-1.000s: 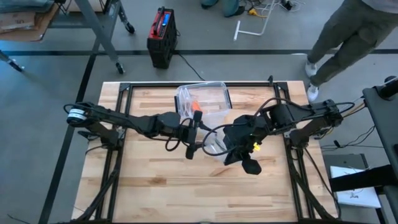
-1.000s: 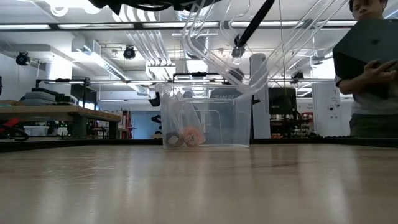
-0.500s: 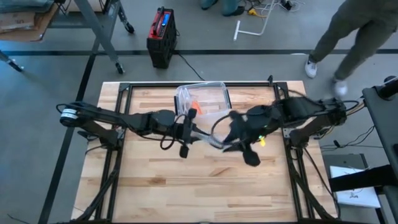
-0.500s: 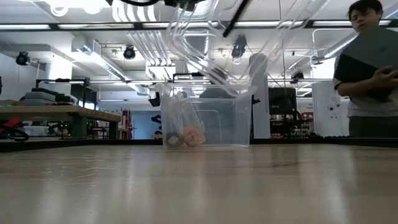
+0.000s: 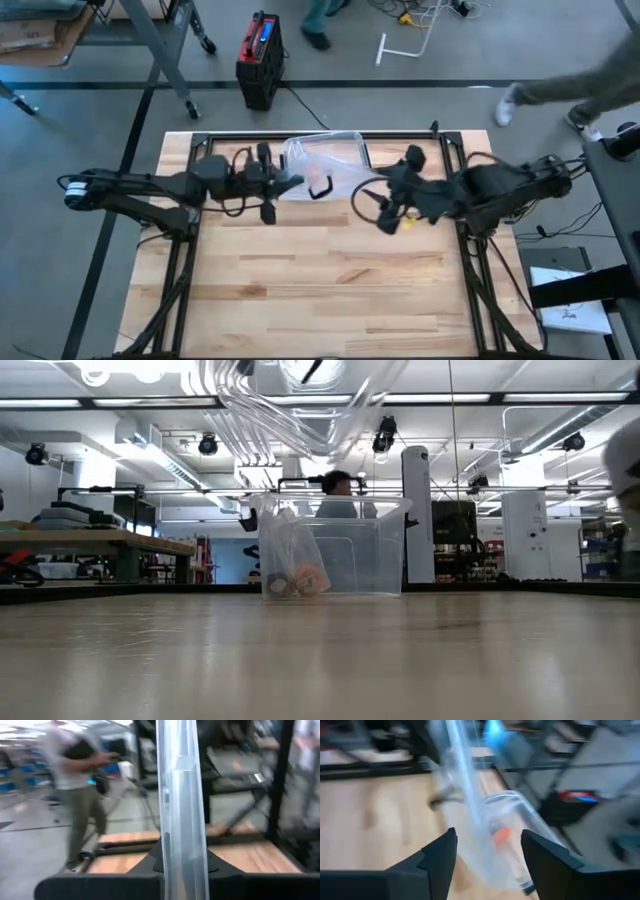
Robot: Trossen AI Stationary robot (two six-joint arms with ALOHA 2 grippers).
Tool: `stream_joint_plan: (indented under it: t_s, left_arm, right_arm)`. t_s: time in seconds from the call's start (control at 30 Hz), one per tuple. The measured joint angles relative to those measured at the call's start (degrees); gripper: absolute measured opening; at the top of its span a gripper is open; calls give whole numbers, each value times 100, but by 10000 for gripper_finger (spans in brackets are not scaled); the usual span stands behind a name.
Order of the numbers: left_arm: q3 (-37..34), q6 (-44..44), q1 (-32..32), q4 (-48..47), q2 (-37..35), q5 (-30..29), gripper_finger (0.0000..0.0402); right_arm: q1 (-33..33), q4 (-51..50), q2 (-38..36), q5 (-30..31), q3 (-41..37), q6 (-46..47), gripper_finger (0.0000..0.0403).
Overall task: Roll bandage
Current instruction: Close the transparent bin
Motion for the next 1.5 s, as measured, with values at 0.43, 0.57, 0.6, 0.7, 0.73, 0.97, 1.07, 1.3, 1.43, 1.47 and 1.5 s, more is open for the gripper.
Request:
stream_joint_plan:
  t_s: [0.43, 0.57, 0.6, 0.7, 0.73, 0.97, 1.07, 1.3, 1.43, 1.47, 1.5]
  left_arm:
    - [-1070, 39, 189, 1954, -624, -1244, 18]
    - [-1070, 321, 192, 1932, -685, -1458, 14]
    - [-1068, 377, 203, 1911, -737, -1746, 14]
    - [-1060, 430, 238, 1681, -923, -1932, 16]
    - [-1068, 465, 226, 1612, -959, -1857, 17]
    - [-1146, 347, 222, 1908, -1072, -1845, 14]
    - [-1179, 285, 204, 2122, -945, -1740, 16]
    - [-1179, 387, 206, 2322, -672, -1747, 17]
    - [-1179, 529, 206, 2364, -660, -1735, 15]
    - [-1179, 532, 206, 2355, -664, -1735, 17]
    - [-1179, 533, 205, 2350, -667, -1735, 18]
  right_arm:
    - [31, 4729, 593, 2624, -1808, -916, 223]
    - [34, 4611, 685, 3602, -1824, -1393, 227]
    - [62, 4540, 647, 3721, -1825, -1534, 228]
    - [175, 4405, 442, 3961, -1826, -1929, 229]
    - [207, 4391, 342, 4008, -1826, -2021, 229]
    - [59, 4383, 82, 2474, -1952, -1064, 216]
    - [-185, 5078, 379, 1997, -2254, -834, 214]
    - [-504, 8278, 1426, 1788, -2544, -2325, 221]
    - [-553, 9425, 1977, 2107, -2303, -3277, 219]
    - [-571, 9511, 2064, 2242, -2214, -3385, 216]
    - [-578, 9557, 2136, 2352, -2116, -3458, 212]
